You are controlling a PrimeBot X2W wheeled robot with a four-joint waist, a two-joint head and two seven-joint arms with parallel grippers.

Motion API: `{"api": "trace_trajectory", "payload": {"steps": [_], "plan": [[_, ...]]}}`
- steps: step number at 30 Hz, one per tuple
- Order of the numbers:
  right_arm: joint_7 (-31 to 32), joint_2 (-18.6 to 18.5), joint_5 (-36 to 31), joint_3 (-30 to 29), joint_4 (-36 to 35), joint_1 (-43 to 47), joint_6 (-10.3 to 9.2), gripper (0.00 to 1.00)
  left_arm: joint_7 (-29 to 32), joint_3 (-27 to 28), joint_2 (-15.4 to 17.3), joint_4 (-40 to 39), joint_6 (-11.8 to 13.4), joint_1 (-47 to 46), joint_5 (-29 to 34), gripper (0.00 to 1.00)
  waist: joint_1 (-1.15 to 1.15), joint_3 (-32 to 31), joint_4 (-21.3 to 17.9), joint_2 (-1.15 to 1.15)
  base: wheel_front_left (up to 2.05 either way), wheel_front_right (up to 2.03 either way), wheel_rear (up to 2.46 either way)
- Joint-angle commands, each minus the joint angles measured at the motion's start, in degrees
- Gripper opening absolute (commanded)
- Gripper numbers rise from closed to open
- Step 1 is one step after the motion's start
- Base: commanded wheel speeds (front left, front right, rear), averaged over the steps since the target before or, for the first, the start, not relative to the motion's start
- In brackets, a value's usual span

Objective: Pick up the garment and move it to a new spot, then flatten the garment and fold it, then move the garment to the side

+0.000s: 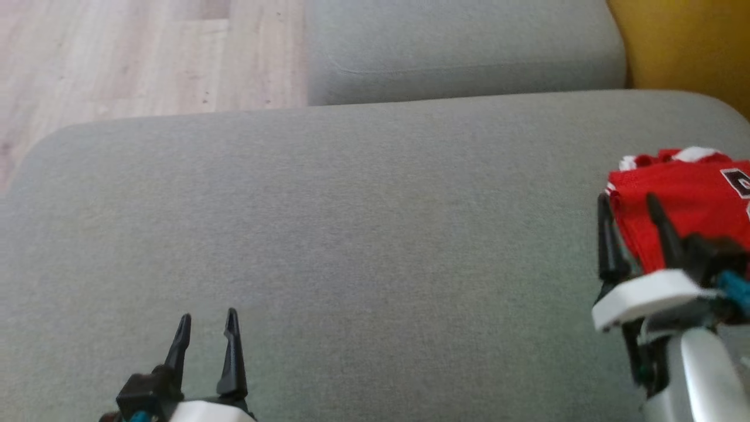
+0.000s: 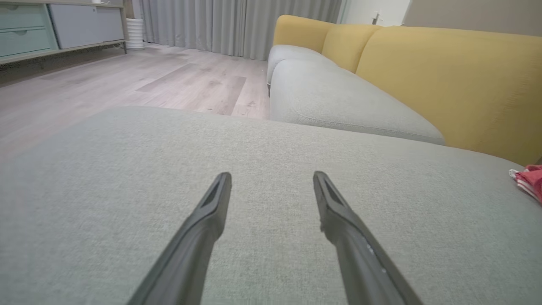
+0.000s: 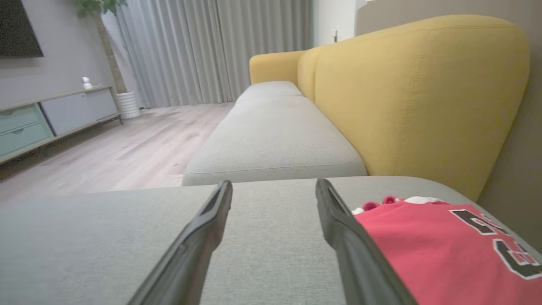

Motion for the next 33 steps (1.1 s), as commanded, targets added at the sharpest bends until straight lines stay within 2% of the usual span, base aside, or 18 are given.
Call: {"api": "trace_trajectory", "payload": {"steps": [1,10,17,33], "plan": [[-1.25,-0.17,1.25,2.98,-3.83,0.59,0.39,1.0,-0.83,3.21,0.59,-1.62,0.13,-1.63,-0.41,1.0,0.01,-0.9,1.15,0.0,0.0,0.0,0.0],[-3.59,-0.16,4.03,6.4,-8.08,9.33,0.39,1.0,-1.05,3.57,-0.59,-0.65,-0.16,-0.18,-0.26,1.0,0.01,-1.96,2.19,0.0,0.0,0.0,0.0],[-4.59,-0.15,4.82,8.0,-8.42,14.5,0.39,1.0,-1.15,3.49,-1.42,-0.5,-0.69,1.03,0.16,1.0,0.01,-2.51,2.94,0.0,0.0,0.0,0.0],[-5.33,-0.15,4.83,8.29,-7.6,15.23,0.39,1.0,-1.2,3.92,-1.99,-0.23,-1.79,1.63,0.37,1.0,0.01,-2.73,3.34,0.0,0.0,0.0,0.0]]}}
